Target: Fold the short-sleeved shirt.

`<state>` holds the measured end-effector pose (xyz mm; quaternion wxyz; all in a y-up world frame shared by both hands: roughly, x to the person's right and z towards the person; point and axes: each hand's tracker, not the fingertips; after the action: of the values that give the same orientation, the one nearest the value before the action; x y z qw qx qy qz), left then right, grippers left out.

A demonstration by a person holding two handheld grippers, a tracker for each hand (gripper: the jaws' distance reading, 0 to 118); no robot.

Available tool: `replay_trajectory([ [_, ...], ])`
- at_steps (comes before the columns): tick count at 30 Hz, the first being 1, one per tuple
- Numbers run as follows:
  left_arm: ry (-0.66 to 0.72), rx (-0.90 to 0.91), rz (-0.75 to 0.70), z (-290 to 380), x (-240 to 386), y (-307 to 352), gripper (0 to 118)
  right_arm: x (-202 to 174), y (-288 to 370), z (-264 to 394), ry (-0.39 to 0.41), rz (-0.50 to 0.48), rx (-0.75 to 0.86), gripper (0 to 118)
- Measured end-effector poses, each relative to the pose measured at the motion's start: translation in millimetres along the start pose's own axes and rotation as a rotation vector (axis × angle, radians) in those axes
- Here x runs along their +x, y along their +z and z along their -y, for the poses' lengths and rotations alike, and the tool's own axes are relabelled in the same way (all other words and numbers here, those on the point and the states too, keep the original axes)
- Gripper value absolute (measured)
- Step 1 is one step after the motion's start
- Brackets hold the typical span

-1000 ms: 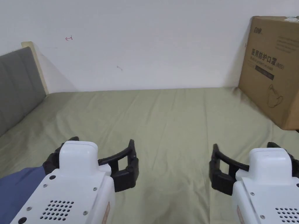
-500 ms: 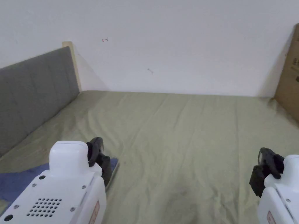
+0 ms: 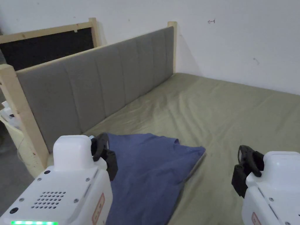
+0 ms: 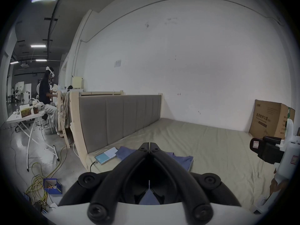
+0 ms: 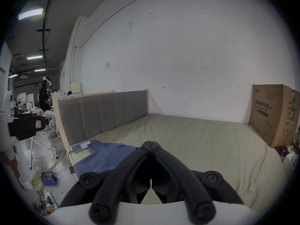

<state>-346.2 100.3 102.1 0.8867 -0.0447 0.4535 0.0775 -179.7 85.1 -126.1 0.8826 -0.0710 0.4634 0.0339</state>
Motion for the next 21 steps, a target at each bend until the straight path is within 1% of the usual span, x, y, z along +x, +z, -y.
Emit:
replay_trajectory([
  [3, -0.018, -0.066, 0.028, 10, 2, -22, 0, -3, -9, 7, -0.007, -0.012, -0.029, 0],
  [5, -0.028, -0.126, 0.058, 23, 7, -47, 0, 1, -15, 14, -0.007, -0.01, -0.065, 0],
  [7, -0.01, -0.259, 0.089, 38, 11, -83, 0, 5, -22, 21, -0.008, 0.0, -0.097, 0],
  [9, 0.037, -0.357, 0.172, 62, 17, -121, 0, 11, -28, 28, -0.013, 0.01, -0.131, 0],
  [11, 0.113, -0.518, 0.247, 101, 21, -166, 0, 18, -35, 36, -0.037, 0.02, -0.165, 0],
  [12, 0.153, -0.569, 0.262, 118, 23, -180, 0, 21, -38, 38, -0.051, 0.026, -0.183, 0],
  [13, 0.148, -0.61, 0.214, 133, 27, -189, 0, 24, -40, 40, -0.066, 0.031, -0.196, 0],
  [14, 0.147, -0.642, 0.219, 142, 29, -194, 0, 28, -42, 43, -0.076, 0.031, -0.201, 0],
  [15, 0.127, -0.622, 0.215, 147, 32, -197, 0, 31, -43, 44, -0.079, 0.034, -0.21, 0],
  [16, 0.054, -0.618, 0.2, 152, 34, -196, 0, 33, -44, 46, -0.077, 0.041, -0.217, 0],
  [18, -0.025, -0.612, 0.206, 151, 37, -202, 0, 38, -46, 50, -0.076, 0.063, -0.229, 0],
  [19, -0.051, -0.602, 0.205, 149, 36, -206, 6, 42, -48, 51, -0.083, 0.067, -0.237, 0],
  [20, -0.042, -0.612, 0.219, 153, 36, -210, 21, 44, -49, 53, -0.098, 0.069, -0.245, 0],
  [21, -0.05, -0.635, 0.228, 152, 35, -217, 50, 46, -49, 54, -0.115, 0.07, -0.251, 0],
])
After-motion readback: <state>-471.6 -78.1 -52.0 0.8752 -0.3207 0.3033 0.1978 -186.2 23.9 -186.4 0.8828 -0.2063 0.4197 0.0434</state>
